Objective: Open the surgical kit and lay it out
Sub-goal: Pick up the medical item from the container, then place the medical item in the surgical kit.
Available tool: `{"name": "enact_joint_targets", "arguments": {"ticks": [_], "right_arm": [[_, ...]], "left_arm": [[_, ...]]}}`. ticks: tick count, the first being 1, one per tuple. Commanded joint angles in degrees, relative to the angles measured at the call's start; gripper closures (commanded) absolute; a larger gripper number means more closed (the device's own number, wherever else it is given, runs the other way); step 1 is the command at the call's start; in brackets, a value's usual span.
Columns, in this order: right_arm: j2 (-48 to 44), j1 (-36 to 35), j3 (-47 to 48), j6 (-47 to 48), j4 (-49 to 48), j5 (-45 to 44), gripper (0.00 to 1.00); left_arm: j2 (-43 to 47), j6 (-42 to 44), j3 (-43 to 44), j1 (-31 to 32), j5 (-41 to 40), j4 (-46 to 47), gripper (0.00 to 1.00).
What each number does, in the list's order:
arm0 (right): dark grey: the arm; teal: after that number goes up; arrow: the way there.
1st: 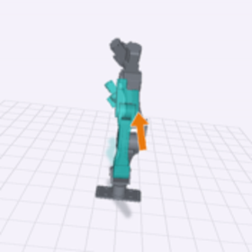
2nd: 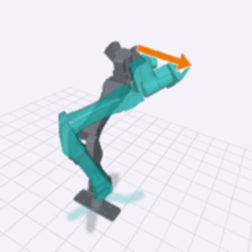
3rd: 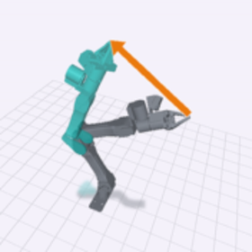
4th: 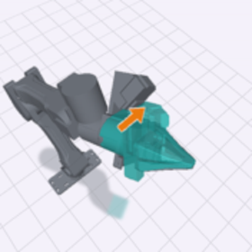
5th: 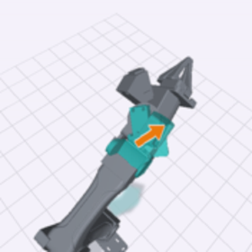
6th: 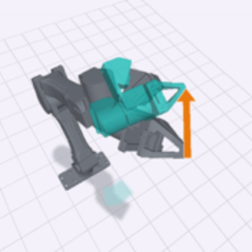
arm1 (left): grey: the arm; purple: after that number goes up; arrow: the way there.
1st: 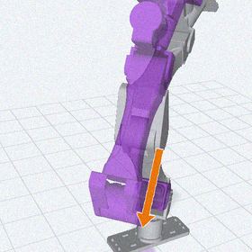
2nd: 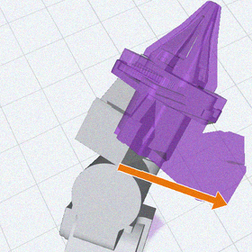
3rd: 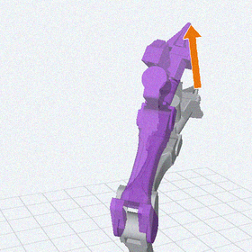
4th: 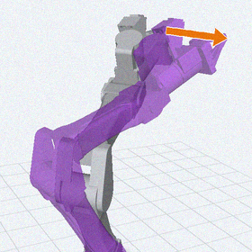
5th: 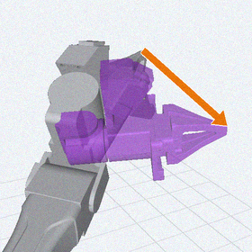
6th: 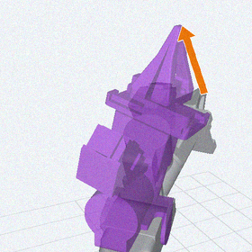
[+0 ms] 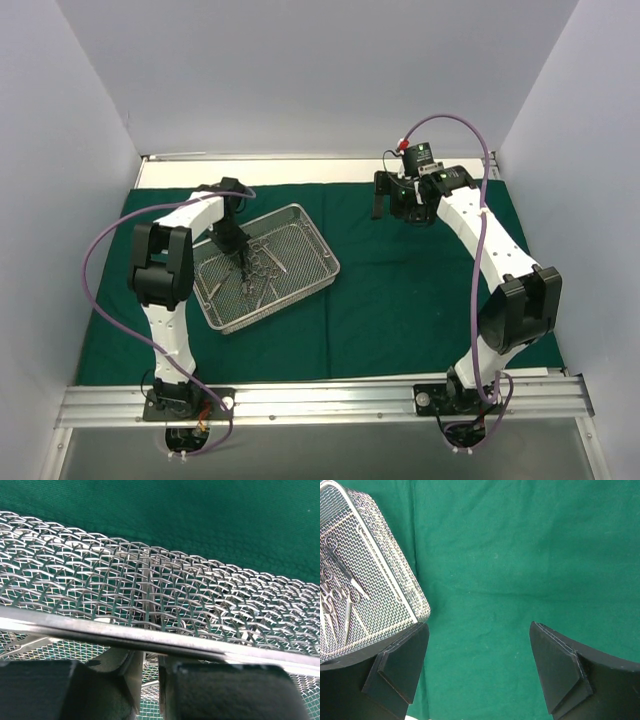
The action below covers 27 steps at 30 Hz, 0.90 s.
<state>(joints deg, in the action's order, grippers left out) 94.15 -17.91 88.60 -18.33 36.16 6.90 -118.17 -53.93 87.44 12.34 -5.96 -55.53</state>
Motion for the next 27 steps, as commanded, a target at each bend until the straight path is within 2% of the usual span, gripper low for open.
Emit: {"name": "enact_joint_targets", "arguments": {"ticks": [1,2,8,15,16,19,22,24,27], "right_arm": [[-2.74,0.51,0.17,0.40,0.31,-0.13,0.16],[-2.66,0.51,0.26,0.40,0.23,-0.04,0.16],[-1.51,0.51,2.28,0.40,-0.04,-0.22,0.16],[0.94,0.60,4.65,0.05,0.22,2.42,0.18],[1.12,0.68,4.74,-0.30,-0.38,3.03,0.18],[1.39,0.60,5.01,-1.01,-2.67,7.77,0.19],[2.79,0.86,5.09,-2.59,-6.96,19.61,0.18],[4.19,0.69,4.66,-5.91,-11.78,29.78,0.18],[5.95,0.07,3.42,-12.95,-17.42,35.53,0.20]], "left_arm": [[-1.02,0.58,-2.36,-0.12,-1.51,3.67,0.94],[-0.31,0.67,-2.27,-0.12,-1.25,3.67,0.98],[5.84,5.93,1.93,0.05,0.68,1.13,0.98],[12.17,16.29,5.89,0.67,7.17,-1.60,0.98],[12.35,17.62,6.16,0.67,11.45,-1.51,0.98],[14.01,22.37,6.60,1.98,15.61,-0.64,0.98],[16.21,28.42,7.30,4.35,21.32,2.61,0.98],[17.61,32.72,7.83,7.86,24.67,5.16,0.98],[19.02,36.08,8.80,11.91,24.33,6.13,0.98]]}}
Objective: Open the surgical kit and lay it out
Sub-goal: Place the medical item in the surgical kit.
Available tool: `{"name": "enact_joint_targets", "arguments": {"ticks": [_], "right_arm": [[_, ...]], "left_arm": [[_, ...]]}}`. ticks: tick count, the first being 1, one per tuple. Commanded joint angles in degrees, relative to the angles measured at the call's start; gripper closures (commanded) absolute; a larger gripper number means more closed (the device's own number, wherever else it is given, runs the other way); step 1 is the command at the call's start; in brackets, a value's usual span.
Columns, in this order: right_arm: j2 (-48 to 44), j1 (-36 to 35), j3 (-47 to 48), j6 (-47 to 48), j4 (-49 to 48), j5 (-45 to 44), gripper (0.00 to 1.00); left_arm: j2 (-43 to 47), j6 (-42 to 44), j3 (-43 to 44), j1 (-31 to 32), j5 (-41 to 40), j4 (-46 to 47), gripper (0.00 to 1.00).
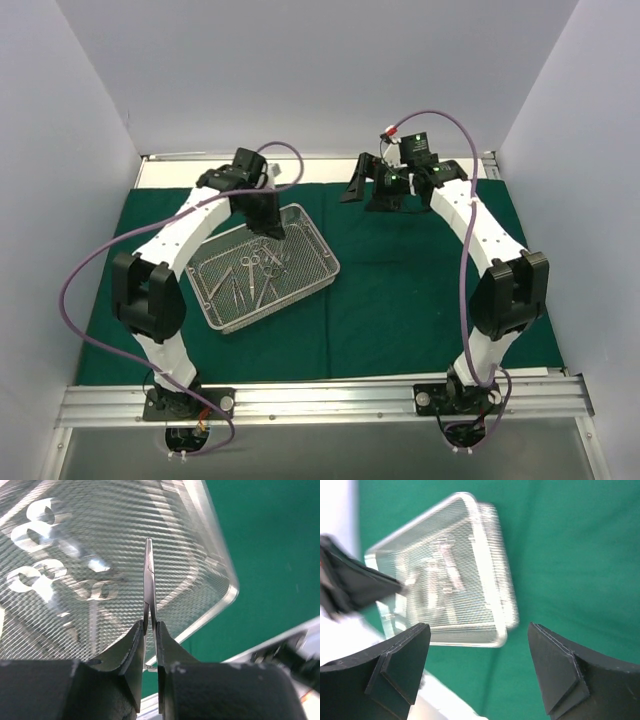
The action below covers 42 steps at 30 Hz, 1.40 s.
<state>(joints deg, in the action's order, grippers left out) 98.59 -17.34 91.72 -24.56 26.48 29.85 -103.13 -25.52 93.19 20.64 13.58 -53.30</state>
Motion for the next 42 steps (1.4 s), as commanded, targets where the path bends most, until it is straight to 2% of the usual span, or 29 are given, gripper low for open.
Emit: {"name": "enact_joint_targets", "arguments": {"ticks": [1,6,17,33,36,39,42], "right_arm": [[2.13,-0.67,0.47,-7.86,-8.28,13.48,0.21],[5.20,-2.08,1.70,-12.62,-9.79,17.26,0.25],[8.20,-4.36,4.34,-12.88,-6.53,16.12,0.32],[11.19,-8.14,4.52,-14.55,-8.20,16.03,0.41],[11.72,-8.41,4.43,-14.64,-8.20,16.30,0.48],[11.54,-8.50,4.08,-15.08,-9.07,16.91,0.59],[11.45,-8.50,3.55,-15.52,-10.13,17.70,0.76]], "left_arm": [[4.25,8.11,3.31,4.40,4.35,3.99,0.98],[6.36,10.22,3.67,7.21,3.91,6.71,0.98],[3.99,10.31,6.30,9.24,4.61,6.72,0.98],[2.06,10.75,8.77,11.17,5.57,5.75,0.98],[1.97,11.10,8.59,11.17,5.58,5.75,0.98],[1.71,11.19,8.77,11.26,5.31,5.49,0.98],[1.53,11.19,8.77,11.26,5.40,5.40,0.98]]}}
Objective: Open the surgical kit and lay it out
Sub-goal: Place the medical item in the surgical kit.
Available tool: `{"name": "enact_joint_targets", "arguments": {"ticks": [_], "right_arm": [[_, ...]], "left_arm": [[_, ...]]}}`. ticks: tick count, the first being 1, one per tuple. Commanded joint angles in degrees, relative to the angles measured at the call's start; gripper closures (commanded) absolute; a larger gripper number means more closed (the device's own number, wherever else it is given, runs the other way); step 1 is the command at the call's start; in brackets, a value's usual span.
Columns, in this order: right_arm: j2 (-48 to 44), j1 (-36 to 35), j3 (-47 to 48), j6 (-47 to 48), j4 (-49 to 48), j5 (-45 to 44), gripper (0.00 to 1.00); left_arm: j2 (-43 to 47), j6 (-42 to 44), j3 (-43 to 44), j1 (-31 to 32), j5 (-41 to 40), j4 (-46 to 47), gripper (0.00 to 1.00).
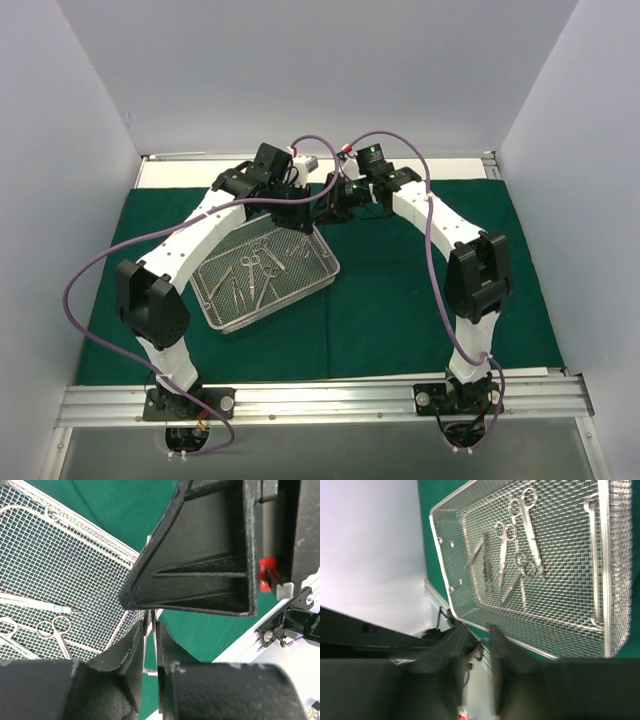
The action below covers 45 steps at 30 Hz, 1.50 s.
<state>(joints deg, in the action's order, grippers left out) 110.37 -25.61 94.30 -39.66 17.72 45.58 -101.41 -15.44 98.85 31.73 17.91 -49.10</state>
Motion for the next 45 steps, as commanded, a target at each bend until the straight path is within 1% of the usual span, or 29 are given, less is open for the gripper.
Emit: {"name": "enact_joint_targets", "arguments": {"ticks": [1,3,4,7,8,10,11,12,15,17,21,25,27,29,32,35,38,42,43,45], "right_arm": [[-0.33,-0.23,0.80,-0.51,-1.45,2.23,0.85],[-0.33,-0.23,0.62,-0.59,-1.98,2.67,0.96],[-0.24,-0.23,0.62,-0.42,-1.98,2.76,1.00],[-0.15,-0.06,0.62,0.46,-1.55,2.58,1.00],[-0.06,0.20,0.79,1.24,-1.37,2.49,1.00],[0.20,0.73,0.88,2.56,-0.50,2.58,1.00],[0.20,1.34,0.97,3.44,0.12,2.58,1.00],[0.37,1.61,1.23,5.28,0.82,2.58,1.00],[0.38,3.10,0.97,10.10,3.46,2.06,1.00],[-0.15,3.80,0.53,11.88,4.52,1.44,1.00],[-0.50,6.44,0.88,16.80,6.45,2.93,1.00],[-1.03,11.09,3.08,23.56,10.66,4.08,1.00],[-1.82,12.77,2.73,26.20,12.07,4.25,1.00],[-3.75,15.58,0.90,29.79,13.48,4.51,1.00],[-6.04,19.17,-3.05,32.35,13.31,4.95,1.00],[-6.83,19.89,-4.83,33.59,12.52,4.17,1.00],[-5.43,19.89,-5.09,34.82,11.12,4.34,1.00],[-2.00,19.89,-1.67,35.96,8.57,5.92,1.00],[-0.69,19.89,-0.36,36.14,6.30,6.36,1.00],[1.68,19.89,2.10,37.63,6.27,8.20,1.00]], "left_arm": [[-0.28,1.03,3.11,0.18,0.99,1.11,0.98],[-0.63,0.94,3.28,0.18,1.16,1.11,0.98],[-0.98,0.85,3.45,0.09,1.25,0.94,0.98],[-2.04,0.76,4.42,0.09,2.04,0.24,0.98],[-2.22,0.68,4.60,0.00,2.21,-0.29,0.88],[-2.13,0.59,4.60,-0.08,2.56,-0.47,0.77],[-1.96,0.50,4.43,-0.35,2.74,-0.29,0.64],[-1.61,0.50,4.08,-0.44,2.57,0.14,0.60],[0.06,0.24,2.14,-1.66,3.18,1.28,0.54],[1.03,-0.20,0.57,-2.72,4.14,1.64,0.53],[2.88,-0.29,-1.81,-6.14,5.38,2.69,0.52],[4.63,-0.47,-4.80,-8.86,6.70,3.66,0.52],[5.07,-0.73,-6.12,-9.84,7.14,4.19,0.52],[5.87,-0.99,-7.79,-10.98,5.83,4.19,0.52],[6.31,-1.26,-9.28,-12.38,4.24,3.84,0.52],[6.40,-1.43,-10.43,-13.53,4.15,3.93,0.52],[6.13,-1.52,-10.96,-14.06,4.15,3.84,0.52],[6.39,-1.87,-11.66,-14.15,3.45,4.01,0.52],[6.48,-2.05,-11.83,-14.23,3.45,4.10,0.52],[6.66,-2.22,-12.36,-14.58,3.62,3.84,0.52]]}}
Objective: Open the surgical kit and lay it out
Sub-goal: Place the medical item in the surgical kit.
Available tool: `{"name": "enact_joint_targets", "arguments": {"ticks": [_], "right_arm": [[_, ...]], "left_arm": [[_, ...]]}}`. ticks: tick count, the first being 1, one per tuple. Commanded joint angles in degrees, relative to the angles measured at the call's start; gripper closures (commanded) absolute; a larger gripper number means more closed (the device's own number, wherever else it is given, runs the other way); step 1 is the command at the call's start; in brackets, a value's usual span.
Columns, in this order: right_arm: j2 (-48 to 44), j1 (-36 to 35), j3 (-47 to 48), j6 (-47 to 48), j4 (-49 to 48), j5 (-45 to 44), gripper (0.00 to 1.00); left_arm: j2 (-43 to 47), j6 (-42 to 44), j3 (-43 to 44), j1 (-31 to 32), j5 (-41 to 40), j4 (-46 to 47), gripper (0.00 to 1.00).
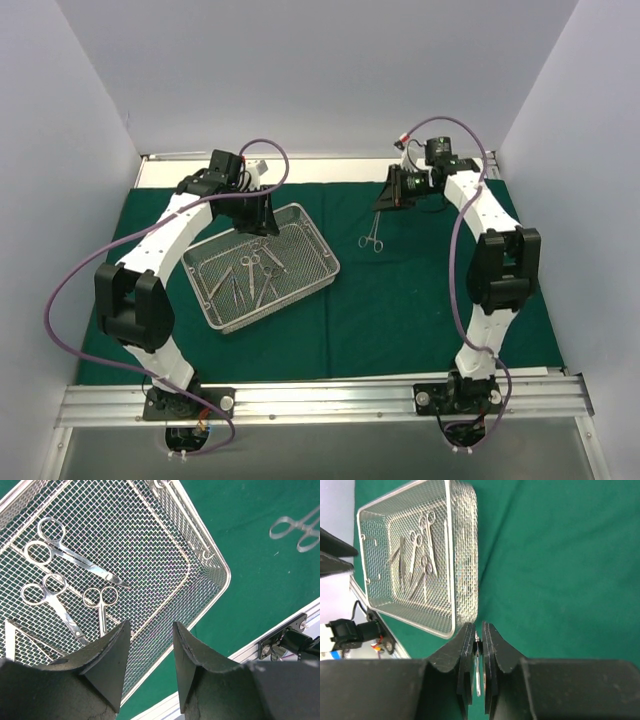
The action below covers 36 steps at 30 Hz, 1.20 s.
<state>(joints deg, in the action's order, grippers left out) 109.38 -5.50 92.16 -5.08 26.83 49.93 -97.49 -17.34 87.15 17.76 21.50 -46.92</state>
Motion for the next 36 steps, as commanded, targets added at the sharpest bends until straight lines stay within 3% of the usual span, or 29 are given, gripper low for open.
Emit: {"name": "enact_joint_targets", "arguments": {"ticks": [1,8,22,36], "right_arm": [[5.20,-0.13,6.87,4.10,-3.10,4.90,1.00],[18.75,-0.04,22.78,12.28,4.72,7.72,1.00],[26.93,0.75,27.01,19.49,11.05,10.89,1.00],[34.14,1.45,33.08,19.06,12.55,16.07,1.00]], "left_arm": [[3.01,-0.32,-0.84,-0.79,0.04,1.39,0.52],[5.56,-0.32,-4.27,-1.94,-0.40,0.78,0.51],[8.72,0.21,-8.05,-2.99,-0.41,-1.86,0.51],[7.84,-0.06,-7.79,-3.17,-0.58,-0.20,0.51]]}}
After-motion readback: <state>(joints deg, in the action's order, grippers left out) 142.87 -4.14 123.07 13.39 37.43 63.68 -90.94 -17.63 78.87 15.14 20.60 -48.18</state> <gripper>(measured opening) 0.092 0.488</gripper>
